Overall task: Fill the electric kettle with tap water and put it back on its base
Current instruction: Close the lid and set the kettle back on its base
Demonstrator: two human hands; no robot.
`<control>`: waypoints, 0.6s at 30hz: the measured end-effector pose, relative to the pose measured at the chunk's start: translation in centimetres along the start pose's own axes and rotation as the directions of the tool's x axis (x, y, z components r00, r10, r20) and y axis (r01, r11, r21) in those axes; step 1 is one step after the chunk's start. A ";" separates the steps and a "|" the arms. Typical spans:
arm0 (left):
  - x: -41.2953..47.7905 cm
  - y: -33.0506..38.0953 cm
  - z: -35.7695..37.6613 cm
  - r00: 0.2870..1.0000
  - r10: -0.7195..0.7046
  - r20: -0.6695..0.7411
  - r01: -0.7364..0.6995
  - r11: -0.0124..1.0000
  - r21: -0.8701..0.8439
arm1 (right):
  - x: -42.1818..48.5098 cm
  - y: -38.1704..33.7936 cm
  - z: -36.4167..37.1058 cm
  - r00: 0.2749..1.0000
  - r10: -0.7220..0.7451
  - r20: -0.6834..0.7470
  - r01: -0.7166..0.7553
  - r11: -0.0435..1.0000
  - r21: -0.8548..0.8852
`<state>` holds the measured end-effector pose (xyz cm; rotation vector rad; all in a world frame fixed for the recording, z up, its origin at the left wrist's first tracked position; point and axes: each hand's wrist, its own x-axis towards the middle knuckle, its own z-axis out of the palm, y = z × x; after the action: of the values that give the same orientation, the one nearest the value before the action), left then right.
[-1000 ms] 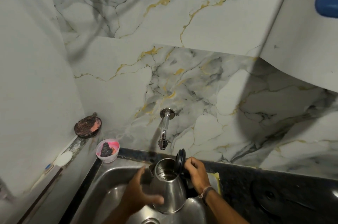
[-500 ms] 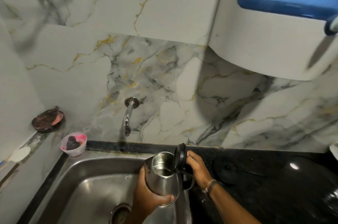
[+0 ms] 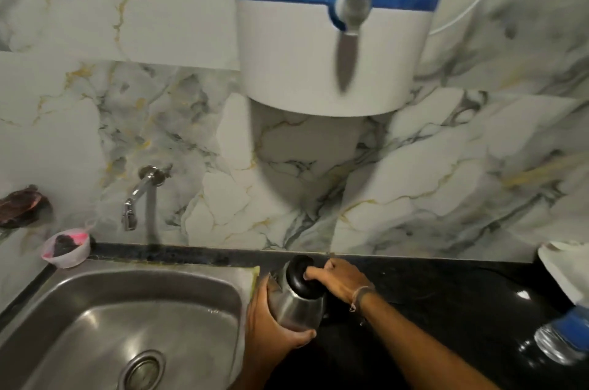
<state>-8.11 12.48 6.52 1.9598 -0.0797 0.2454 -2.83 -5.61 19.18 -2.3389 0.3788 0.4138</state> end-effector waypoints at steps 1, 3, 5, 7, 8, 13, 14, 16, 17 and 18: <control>-0.2 0.8 1.3 1.000 -0.014 -0.027 0.014 1.000 0.025 | 0.0 0.7 -0.6 0.999 0.008 -0.034 -0.009 0.999 -0.038; -0.9 2.3 4.2 0.992 -0.104 -0.076 0.108 0.993 0.051 | 0.3 2.3 -2.2 0.998 0.007 -0.067 -0.012 0.997 -0.082; -1.3 3.2 6.6 0.982 -0.170 -0.088 0.175 0.983 0.055 | 0.8 3.5 -3.7 0.998 -0.004 -0.057 -0.002 0.995 -0.101; -1.0 3.7 8.2 0.981 -0.174 -0.087 0.179 0.982 0.057 | 1.3 4.6 -5.3 0.999 -0.029 -0.028 0.027 0.997 -0.075; -0.6 3.8 8.8 0.981 -0.172 -0.087 0.178 0.982 0.057 | 1.7 5.0 -5.9 0.999 -0.048 -0.015 0.047 0.998 -0.039; 2.0 3.7 11.0 0.977 -0.197 -0.077 0.201 0.979 0.042 | 4.8 6.6 -8.0 0.992 -0.120 -0.042 0.125 0.977 0.173; 2.7 3.5 11.3 0.978 -0.195 -0.075 0.198 0.980 0.034 | 5.5 6.8 -8.1 0.990 -0.130 -0.049 0.137 0.972 0.189; 4.0 3.1 12.0 0.979 -0.193 -0.062 0.194 0.981 0.017 | 7.1 7.4 -8.4 0.987 -0.151 -0.048 0.158 0.964 0.212; 4.6 2.7 12.4 0.978 -0.199 -0.057 0.201 0.979 0.019 | 8.0 7.8 -8.5 0.987 -0.158 -0.039 0.163 0.963 0.217; 5.2 2.5 12.7 0.977 -0.205 -0.052 0.207 0.978 0.022 | 8.7 8.0 -8.5 0.986 -0.167 -0.028 0.169 0.962 0.214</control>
<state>-1.78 0.17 5.09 1.9710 0.1596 0.1590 3.56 -18.45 16.73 -2.1407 0.2152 0.2650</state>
